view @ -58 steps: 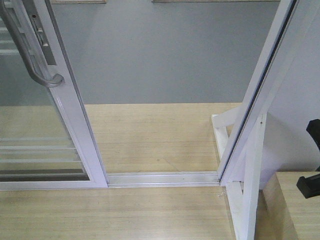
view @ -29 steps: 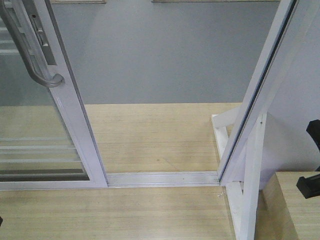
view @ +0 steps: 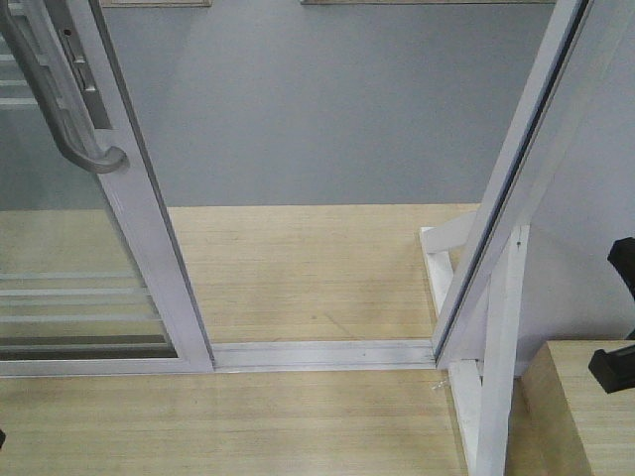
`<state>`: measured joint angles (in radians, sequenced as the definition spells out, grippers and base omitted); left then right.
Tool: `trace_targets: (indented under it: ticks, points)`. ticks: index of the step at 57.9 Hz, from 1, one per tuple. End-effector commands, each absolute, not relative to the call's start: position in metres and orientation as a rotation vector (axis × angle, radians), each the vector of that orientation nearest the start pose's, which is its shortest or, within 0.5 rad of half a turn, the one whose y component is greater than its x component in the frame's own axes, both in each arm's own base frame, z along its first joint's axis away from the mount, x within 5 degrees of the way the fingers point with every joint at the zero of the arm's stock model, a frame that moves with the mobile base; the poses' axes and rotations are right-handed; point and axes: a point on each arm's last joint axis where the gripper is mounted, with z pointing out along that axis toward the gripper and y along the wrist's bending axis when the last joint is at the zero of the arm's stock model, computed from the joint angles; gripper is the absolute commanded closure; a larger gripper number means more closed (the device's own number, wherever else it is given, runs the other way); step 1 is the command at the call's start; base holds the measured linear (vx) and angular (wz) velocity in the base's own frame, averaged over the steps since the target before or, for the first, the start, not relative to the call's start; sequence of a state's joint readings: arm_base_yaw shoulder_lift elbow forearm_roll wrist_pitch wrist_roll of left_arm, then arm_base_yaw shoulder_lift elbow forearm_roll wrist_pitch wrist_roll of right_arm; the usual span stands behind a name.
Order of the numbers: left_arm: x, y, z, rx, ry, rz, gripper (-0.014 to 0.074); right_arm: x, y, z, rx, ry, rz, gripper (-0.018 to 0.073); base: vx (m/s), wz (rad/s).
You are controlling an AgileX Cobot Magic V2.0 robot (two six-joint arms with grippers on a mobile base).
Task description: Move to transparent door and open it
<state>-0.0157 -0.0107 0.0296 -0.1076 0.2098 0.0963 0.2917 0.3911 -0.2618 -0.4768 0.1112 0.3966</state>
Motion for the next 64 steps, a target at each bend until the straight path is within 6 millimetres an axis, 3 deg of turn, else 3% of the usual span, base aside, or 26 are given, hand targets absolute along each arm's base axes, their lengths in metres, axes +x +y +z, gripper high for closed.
trace_targets:
  ticks: [1,7,19,25,35,43,64]
  points:
    - [0.056,-0.002,0.19,0.01,1.617,-0.04,0.0603,0.093,0.026,0.28,-0.219,1.62,0.213,0.0564,0.0,0.0]
    - [0.056,-0.002,0.19,0.01,1.617,-0.04,0.0603,0.089,0.026,0.28,-0.235,1.619,0.214,0.0564,0.0,0.0]
    - [0.056,-0.002,0.19,0.01,1.617,-0.04,0.0603,0.067,0.021,0.288,-0.4,1.436,0.04,0.0564,0.0,0.0]
    - [0.056,-0.002,0.19,0.01,1.617,-0.04,0.0603,0.06,0.018,0.273,-0.357,1.42,0.073,0.0564,0.0,0.0]
    - [0.056,-0.002,0.19,0.01,1.617,-0.04,0.0603,0.057,0.017,0.225,-0.233,1.497,0.212,0.0564,0.0,0.0]
    - [0.056,-0.002,0.19,0.01,1.617,-0.04,0.0603,0.056,0.013,0.2,-0.151,1.537,0.209,0.0564,0.0,0.0]
    - [0.056,-0.002,0.19,0.01,1.617,-0.04,0.0603,0.055,0.008,0.197,-0.099,1.554,0.122,0.0564,0.0,0.0]
